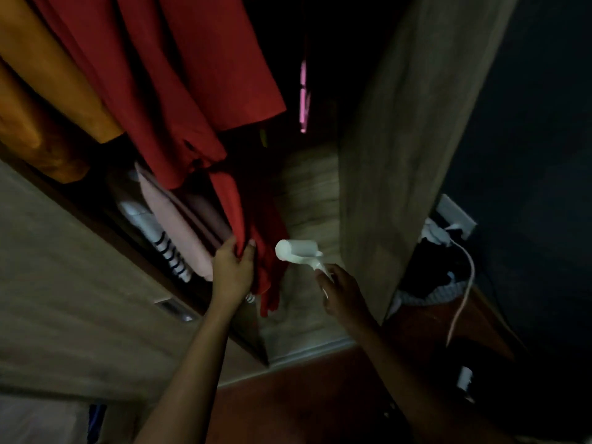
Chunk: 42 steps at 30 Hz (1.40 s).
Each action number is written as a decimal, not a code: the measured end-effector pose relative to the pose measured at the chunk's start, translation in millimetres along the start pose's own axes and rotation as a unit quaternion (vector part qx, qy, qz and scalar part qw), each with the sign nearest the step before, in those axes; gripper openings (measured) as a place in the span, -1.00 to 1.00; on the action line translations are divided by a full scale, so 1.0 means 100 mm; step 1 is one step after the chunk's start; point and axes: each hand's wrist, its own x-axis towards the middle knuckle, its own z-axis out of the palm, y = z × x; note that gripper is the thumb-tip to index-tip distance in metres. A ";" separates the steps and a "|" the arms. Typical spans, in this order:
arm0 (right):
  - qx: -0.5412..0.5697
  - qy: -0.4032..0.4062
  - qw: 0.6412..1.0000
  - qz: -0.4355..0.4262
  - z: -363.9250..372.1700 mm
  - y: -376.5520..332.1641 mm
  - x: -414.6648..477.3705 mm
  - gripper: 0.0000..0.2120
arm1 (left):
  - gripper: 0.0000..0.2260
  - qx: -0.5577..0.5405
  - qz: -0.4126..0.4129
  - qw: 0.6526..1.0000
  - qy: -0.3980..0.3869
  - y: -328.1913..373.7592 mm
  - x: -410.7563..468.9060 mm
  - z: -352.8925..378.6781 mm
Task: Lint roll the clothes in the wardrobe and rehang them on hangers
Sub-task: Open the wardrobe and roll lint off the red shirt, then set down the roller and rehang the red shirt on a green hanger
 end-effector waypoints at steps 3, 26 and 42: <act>0.027 0.063 0.997 0.020 -0.30 0.15 -0.21 -0.86 | -0.90 -0.017 0.011 0.998 -0.056 0.03 -0.18 0.33; 0.168 0.640 0.710 0.241 -3.92 1.87 -3.16 -0.66 | -0.65 0.049 0.226 0.747 -0.623 1.90 -4.04 4.40; 0.181 0.688 0.628 0.317 -5.30 2.92 -3.62 -0.75 | -0.31 0.271 0.464 0.576 -0.617 1.71 -5.24 5.97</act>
